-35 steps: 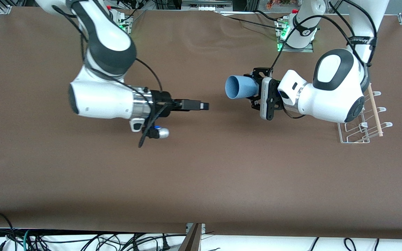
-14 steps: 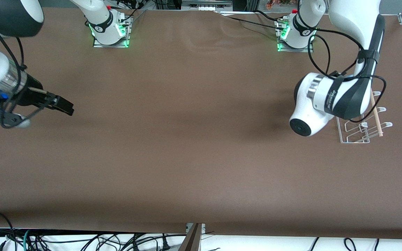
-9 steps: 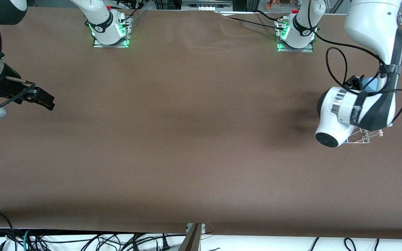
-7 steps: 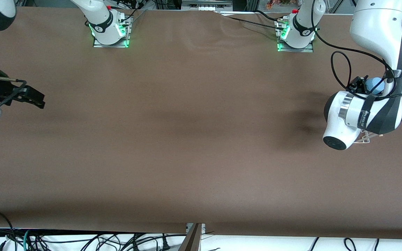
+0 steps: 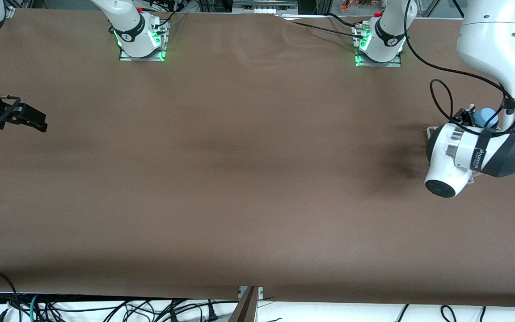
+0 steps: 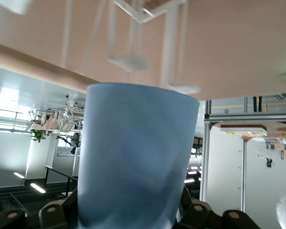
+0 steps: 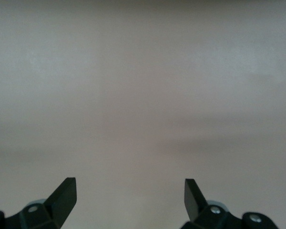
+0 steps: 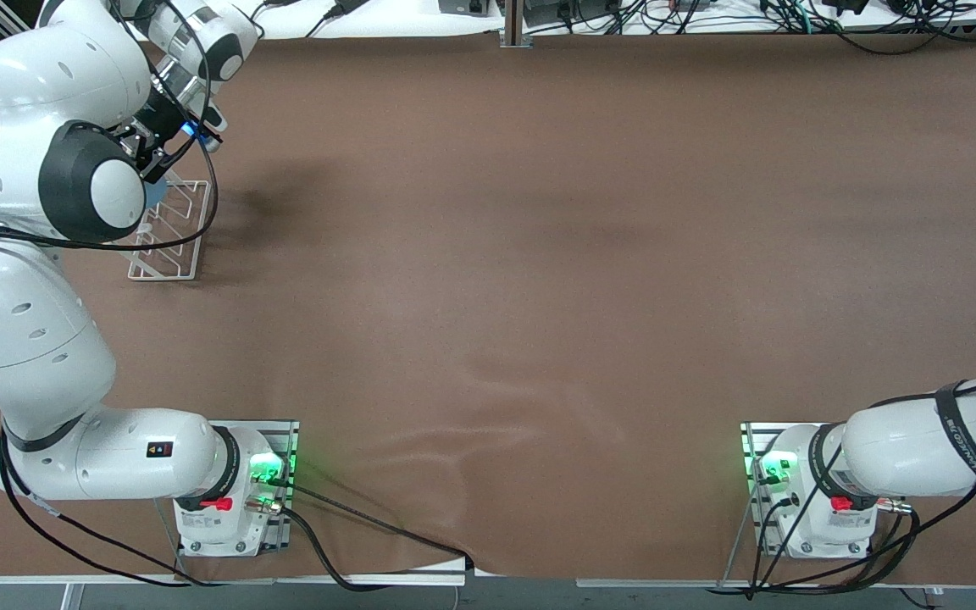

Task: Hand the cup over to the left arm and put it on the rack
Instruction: 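Carry the cup with the left gripper toward the wire rack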

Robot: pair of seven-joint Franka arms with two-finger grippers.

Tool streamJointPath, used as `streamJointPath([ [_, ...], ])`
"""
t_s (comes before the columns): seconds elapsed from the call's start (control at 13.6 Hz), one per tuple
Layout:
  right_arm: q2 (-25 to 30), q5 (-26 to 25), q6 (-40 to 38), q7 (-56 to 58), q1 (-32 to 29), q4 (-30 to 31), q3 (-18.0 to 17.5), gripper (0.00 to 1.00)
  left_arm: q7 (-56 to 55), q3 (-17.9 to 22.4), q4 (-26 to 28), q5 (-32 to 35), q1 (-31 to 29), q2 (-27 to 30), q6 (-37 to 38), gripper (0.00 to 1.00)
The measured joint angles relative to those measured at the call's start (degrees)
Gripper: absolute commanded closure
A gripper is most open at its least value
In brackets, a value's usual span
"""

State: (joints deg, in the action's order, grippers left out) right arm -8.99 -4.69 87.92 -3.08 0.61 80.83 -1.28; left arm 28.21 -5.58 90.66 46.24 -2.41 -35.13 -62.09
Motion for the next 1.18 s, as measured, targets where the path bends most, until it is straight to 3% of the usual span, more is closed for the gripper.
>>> streamJointPath([
  [1.11, 0.2, 0.0, -0.2, 4.6, 0.0, 1.2, 0.1, 0.0, -3.6, -0.5, 0.0, 0.0, -0.7, -2.4, -2.5, 1.0],
  [1.18, 0.2, 0.0, -0.2, 4.6, 0.0, 1.2, 0.1, 0.0, -3.8, -0.5, 0.0, 0.0, -0.7, -2.4, -2.9, 0.87],
])
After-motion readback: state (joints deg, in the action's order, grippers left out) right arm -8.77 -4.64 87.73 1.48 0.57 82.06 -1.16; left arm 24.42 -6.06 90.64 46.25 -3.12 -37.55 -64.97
